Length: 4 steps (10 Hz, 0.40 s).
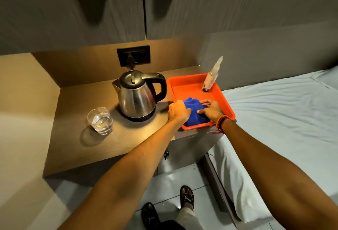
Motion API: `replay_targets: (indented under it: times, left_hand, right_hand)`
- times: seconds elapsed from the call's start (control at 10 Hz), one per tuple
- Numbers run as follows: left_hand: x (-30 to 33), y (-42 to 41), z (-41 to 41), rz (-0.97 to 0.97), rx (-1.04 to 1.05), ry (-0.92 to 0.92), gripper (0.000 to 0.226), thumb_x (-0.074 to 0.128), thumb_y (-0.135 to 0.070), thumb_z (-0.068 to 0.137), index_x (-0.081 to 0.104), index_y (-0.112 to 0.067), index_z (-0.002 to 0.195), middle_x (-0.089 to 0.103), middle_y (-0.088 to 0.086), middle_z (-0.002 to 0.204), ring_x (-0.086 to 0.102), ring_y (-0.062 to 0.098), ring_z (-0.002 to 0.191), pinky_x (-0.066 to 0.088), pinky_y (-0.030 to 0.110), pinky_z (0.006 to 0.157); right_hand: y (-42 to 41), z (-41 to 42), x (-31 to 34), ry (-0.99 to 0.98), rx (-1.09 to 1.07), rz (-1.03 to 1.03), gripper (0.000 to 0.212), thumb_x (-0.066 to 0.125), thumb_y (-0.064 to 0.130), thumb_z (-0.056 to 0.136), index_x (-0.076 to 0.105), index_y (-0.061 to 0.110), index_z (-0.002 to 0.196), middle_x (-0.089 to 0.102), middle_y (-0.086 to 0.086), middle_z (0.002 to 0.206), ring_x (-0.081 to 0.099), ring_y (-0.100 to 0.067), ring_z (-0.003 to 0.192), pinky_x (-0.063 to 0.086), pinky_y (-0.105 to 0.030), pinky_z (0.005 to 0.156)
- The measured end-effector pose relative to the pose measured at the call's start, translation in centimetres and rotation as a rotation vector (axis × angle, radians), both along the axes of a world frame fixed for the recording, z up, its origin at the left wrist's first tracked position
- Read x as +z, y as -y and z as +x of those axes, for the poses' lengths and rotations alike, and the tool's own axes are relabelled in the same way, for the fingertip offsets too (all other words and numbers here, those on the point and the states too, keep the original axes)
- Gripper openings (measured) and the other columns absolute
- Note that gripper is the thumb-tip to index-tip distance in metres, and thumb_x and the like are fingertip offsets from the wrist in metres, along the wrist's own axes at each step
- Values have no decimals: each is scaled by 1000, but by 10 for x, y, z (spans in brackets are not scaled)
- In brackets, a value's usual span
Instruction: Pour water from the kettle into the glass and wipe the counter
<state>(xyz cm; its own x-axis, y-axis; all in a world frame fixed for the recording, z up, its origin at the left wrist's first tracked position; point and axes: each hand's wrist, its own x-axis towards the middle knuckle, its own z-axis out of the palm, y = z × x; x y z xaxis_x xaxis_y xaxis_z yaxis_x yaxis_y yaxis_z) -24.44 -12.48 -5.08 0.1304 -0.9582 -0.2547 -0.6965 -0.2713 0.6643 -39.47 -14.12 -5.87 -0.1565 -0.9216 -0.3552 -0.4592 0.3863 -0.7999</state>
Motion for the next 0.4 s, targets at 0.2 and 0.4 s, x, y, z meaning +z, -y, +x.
replay_targets:
  times: [0.2, 0.4]
  left_hand:
    - [-6, -6, -13, -201, -115, 490, 37, 68, -14, 90, 56, -6, 124, 44, 13, 132, 49, 31, 120, 56, 39, 87]
    - [32, -18, 23, -279, -110, 468, 56, 71, -36, 87, 49, -5, 127, 46, 14, 133, 51, 34, 123, 54, 46, 90]
  right_hand:
    - [13, 3, 2, -480, 361, 41, 51, 70, 9, 81, 57, 11, 130, 61, -15, 131, 59, -34, 116, 49, -35, 87]
    - [-1, 22, 35, -740, 428, -132, 44, 58, 19, 90, 53, 8, 132, 56, -19, 135, 55, -38, 123, 50, -49, 99]
